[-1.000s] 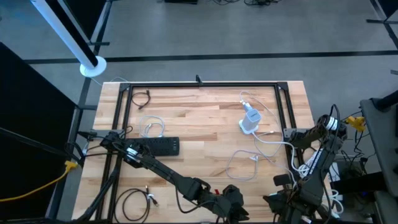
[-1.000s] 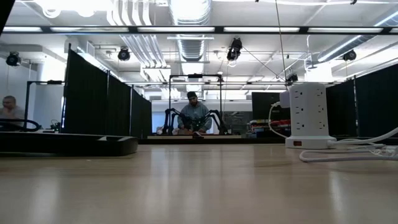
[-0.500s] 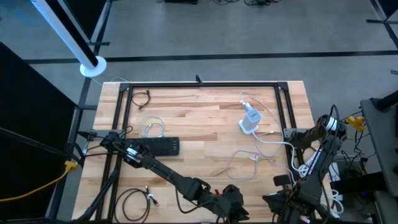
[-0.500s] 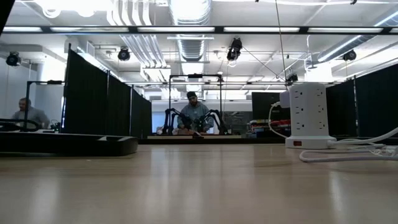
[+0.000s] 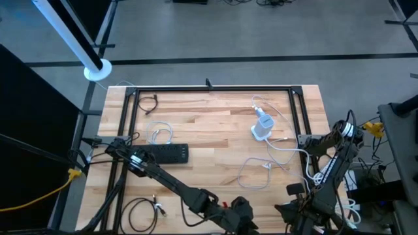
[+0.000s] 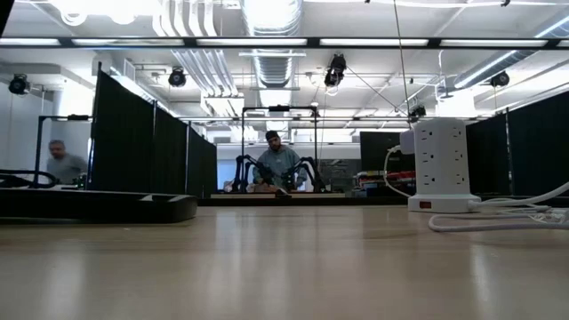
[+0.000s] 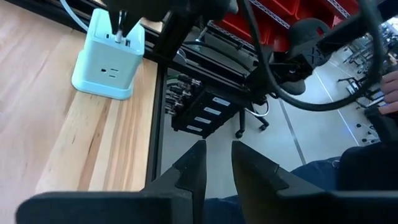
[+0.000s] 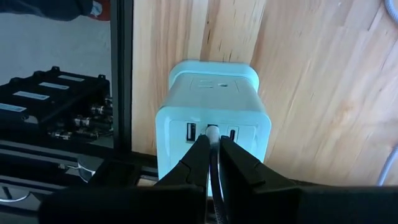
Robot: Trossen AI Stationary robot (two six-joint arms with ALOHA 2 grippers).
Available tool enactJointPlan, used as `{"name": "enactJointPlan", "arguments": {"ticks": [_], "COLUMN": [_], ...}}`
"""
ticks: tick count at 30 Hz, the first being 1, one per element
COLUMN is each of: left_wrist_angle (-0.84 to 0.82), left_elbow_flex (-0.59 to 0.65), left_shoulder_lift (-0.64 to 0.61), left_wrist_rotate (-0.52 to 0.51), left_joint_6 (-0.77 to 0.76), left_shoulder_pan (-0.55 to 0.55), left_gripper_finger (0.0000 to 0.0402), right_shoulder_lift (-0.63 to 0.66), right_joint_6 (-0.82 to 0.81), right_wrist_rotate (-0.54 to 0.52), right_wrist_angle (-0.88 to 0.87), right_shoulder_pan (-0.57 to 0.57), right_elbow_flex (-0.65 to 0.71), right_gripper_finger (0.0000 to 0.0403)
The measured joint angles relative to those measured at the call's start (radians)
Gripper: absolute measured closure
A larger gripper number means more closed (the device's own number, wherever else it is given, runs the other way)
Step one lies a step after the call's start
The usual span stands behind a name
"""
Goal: Insert USB
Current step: Insert the purple charger cable into the bottom white outlet extension, then insert the bottom black charger cable into the black outlet extension
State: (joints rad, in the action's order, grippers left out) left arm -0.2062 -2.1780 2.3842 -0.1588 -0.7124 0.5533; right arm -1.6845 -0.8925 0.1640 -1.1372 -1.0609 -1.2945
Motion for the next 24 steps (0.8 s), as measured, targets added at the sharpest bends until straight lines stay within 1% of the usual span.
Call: {"name": "enactJointPlan", "arguments": {"ticks": [2,4,8,12,15,21,24], "left_wrist_angle": [-0.037,-0.084,-0.166,-0.226,-0.277,-0.374,-0.412], "left_elbow_flex": [0.0,0.0,0.0,-0.001,-0.001,-0.001,-0.001], "left_shoulder_lift": [-0.018,-0.035,-0.062,-0.067,-0.065,-0.065,-0.077], "left_wrist_rotate": [-0.016,-0.04,-0.085,-0.094,-0.094,-0.106,-0.107], "left_joint_6": [0.004,0.013,0.024,0.026,0.014,-0.019,-0.037], "left_shoulder_pan": [0.003,0.008,0.013,0.016,0.017,0.022,0.025], "left_gripper_finger": [0.0339,0.0339,0.0339,0.0339,0.0339,0.0339,0.0339], "right_shoulder_lift": [0.005,0.01,0.015,0.023,0.04,0.091,0.133], "right_joint_6": [0.0,0.001,0.004,0.003,0.003,-0.012,-0.013], "right_wrist_rotate": [-0.005,-0.007,-0.008,0.013,0.023,0.021,0.006], "right_wrist_angle": [0.0,0.002,-0.009,-0.013,-0.017,-0.033,-0.035], "right_shoulder_pan": [-0.001,-0.001,-0.001,0.0,0.001,0.018,0.058], "right_elbow_flex": [0.0,0.0,0.003,-0.025,-0.065,-0.148,-0.167], "right_gripper_finger": [0.0393,0.0378,0.0321,0.0265,0.0233,0.0193,0.0182]}}
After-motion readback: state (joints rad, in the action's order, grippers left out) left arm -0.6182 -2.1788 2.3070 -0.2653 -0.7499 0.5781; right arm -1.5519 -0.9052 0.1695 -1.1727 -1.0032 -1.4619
